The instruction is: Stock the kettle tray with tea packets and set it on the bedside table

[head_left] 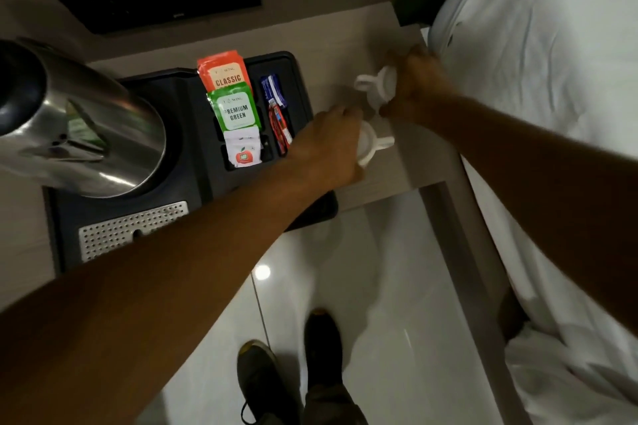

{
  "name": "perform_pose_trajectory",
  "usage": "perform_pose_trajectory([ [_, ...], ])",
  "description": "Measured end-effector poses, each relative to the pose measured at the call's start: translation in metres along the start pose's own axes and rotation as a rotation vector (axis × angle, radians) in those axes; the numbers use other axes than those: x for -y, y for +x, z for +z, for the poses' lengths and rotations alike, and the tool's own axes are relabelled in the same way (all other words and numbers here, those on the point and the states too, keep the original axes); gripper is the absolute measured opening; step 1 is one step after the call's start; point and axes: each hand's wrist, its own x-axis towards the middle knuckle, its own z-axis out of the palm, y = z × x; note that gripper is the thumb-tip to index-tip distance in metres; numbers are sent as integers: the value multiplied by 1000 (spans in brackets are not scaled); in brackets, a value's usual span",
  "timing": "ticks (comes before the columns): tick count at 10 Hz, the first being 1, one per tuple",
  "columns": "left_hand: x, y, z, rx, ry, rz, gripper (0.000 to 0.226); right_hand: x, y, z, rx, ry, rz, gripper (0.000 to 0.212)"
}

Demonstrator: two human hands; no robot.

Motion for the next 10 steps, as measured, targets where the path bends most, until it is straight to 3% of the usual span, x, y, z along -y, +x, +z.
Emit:
perform_pose_trajectory([
  [1, 44, -75, -21, -84, 40, -39, 73, 34, -54, 5, -50, 245, -71, 73],
  [3, 99, -126, -14, 106, 69, -380, 77, 111, -103, 56, 64, 214, -138, 76],
  [5, 112, -133, 0, -29, -5, -279, 78, 119, -107, 87, 121, 100, -113, 74],
  [8, 114, -136, 3, -19, 15, -225, 88, 122, -107, 94, 108, 97, -115, 82],
  [10, 98, -150, -18, -18, 67, -230, 101, 120, -112, 72, 277, 195, -49, 113],
])
